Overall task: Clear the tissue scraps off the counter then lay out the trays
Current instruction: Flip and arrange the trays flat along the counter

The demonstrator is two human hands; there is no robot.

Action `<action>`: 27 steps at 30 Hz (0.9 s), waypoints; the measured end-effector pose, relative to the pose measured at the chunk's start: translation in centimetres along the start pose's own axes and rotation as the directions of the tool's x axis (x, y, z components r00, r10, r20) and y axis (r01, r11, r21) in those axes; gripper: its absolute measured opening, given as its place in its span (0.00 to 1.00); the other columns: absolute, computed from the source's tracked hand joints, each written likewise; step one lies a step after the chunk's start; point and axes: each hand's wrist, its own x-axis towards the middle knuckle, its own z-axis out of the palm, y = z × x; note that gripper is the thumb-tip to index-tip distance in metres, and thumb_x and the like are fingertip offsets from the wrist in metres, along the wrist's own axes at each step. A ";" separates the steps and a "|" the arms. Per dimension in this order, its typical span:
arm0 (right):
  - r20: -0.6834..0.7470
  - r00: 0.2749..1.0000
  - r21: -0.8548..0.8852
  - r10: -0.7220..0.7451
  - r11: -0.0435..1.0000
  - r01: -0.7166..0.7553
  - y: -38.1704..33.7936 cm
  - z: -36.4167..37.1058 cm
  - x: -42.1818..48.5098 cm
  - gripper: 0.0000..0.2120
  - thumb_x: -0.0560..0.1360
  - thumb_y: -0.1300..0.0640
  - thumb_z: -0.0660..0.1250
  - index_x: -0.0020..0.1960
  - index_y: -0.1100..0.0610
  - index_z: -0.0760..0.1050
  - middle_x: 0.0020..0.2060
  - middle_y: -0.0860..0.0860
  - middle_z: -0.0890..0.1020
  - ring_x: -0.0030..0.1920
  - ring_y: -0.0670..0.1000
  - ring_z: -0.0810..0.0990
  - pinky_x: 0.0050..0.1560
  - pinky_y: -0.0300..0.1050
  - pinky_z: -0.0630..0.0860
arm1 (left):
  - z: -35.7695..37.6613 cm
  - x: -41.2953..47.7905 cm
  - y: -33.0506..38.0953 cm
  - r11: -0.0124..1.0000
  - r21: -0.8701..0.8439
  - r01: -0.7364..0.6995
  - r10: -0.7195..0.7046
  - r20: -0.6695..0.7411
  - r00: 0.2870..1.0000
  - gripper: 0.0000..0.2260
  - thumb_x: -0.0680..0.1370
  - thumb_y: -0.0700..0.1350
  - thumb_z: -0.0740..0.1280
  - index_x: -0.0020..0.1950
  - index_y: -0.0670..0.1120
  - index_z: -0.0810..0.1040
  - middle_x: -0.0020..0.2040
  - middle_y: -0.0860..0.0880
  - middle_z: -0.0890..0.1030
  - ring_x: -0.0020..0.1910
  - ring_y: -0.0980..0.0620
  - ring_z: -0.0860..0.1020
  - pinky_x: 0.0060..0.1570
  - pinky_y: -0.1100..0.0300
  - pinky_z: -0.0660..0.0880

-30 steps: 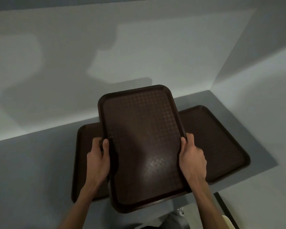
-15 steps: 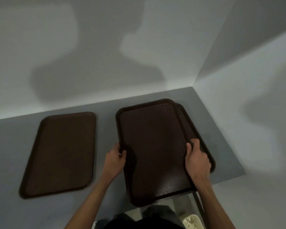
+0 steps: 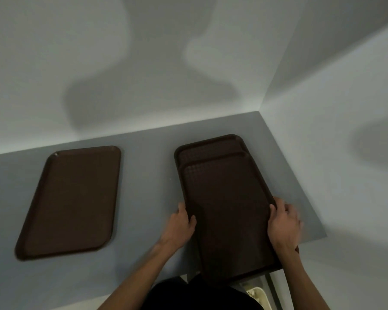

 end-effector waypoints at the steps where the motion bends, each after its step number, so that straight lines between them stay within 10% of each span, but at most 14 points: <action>1: -0.013 1.000 0.004 -0.008 1.000 0.008 0.3 0.0 0.1 0.12 0.86 0.50 0.60 0.66 0.52 0.73 0.53 0.58 0.75 0.53 0.62 0.76 0.55 0.60 0.74 | 0.5 0.2 0.1 1.000 0.028 0.005 -0.005 0.002 1.000 0.14 0.83 0.52 0.62 0.62 0.47 0.63 0.53 0.43 0.82 0.48 0.42 0.83 0.48 0.44 0.81; 15: 0.125 0.990 0.071 -0.067 0.996 0.058 -2.4 -0.1 3.8 0.17 0.87 0.44 0.47 0.73 0.45 0.63 0.50 0.56 0.80 0.47 0.62 0.82 0.45 0.60 0.81 | 1.7 1.9 3.1 0.995 -0.008 0.100 -0.100 -0.110 0.989 0.30 0.86 0.45 0.53 0.84 0.45 0.41 0.77 0.40 0.68 0.69 0.37 0.75 0.63 0.47 0.74; 27: 0.191 0.981 0.032 -0.036 0.999 0.031 -4.8 1.2 6.5 0.16 0.87 0.40 0.44 0.67 0.45 0.63 0.50 0.55 0.78 0.46 0.63 0.82 0.45 0.61 0.79 | 1.3 5.5 2.5 0.934 0.297 0.201 -0.171 -0.126 0.977 0.29 0.87 0.47 0.50 0.82 0.35 0.41 0.61 0.38 0.81 0.57 0.39 0.82 0.59 0.44 0.77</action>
